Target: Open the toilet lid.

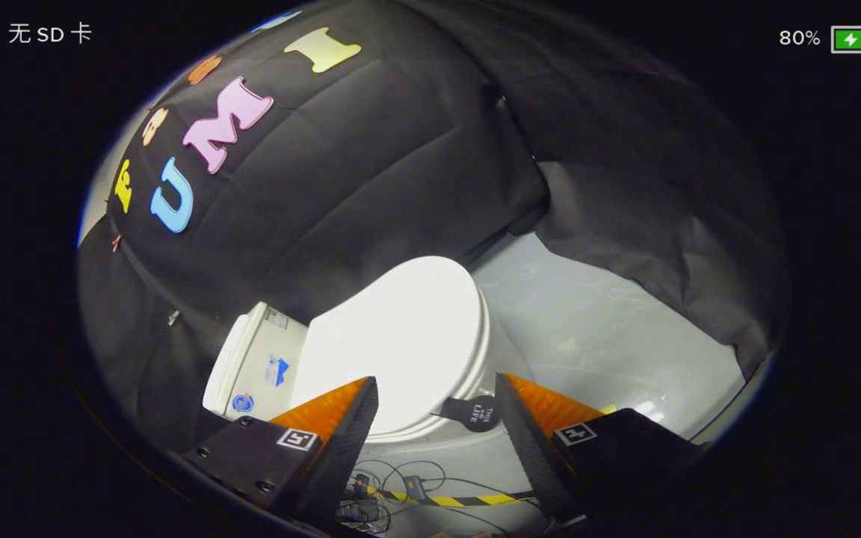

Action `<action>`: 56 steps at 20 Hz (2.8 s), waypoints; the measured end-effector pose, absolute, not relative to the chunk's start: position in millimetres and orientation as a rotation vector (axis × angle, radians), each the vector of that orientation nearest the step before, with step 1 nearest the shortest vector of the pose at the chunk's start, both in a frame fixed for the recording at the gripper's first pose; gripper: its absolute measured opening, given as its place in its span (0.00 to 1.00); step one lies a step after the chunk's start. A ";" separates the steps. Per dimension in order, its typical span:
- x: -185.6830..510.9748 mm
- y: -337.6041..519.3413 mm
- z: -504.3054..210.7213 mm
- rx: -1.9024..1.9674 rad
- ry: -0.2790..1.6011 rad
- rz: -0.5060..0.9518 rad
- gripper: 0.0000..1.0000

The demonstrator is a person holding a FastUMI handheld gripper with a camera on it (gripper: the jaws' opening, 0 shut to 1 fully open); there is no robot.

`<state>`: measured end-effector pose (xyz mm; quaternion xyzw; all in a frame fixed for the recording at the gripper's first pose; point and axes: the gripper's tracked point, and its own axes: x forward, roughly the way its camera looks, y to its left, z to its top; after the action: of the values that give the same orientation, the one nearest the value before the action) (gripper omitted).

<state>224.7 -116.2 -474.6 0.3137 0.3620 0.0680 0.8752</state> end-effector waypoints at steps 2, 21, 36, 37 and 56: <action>226.2 -119.6 -497.4 0.697 0.806 0.135 0.99; 225.8 -105.3 -522.1 0.919 0.865 0.051 0.05; 234.3 -30.8 -318.8 0.640 0.667 0.084 0.05; 233.0 -19.1 -304.9 0.625 0.654 0.094 0.05; 221.1 109.6 -207.1 0.247 0.480 0.015 0.05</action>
<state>221.1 109.6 -207.1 0.1218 0.2373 0.0076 0.9637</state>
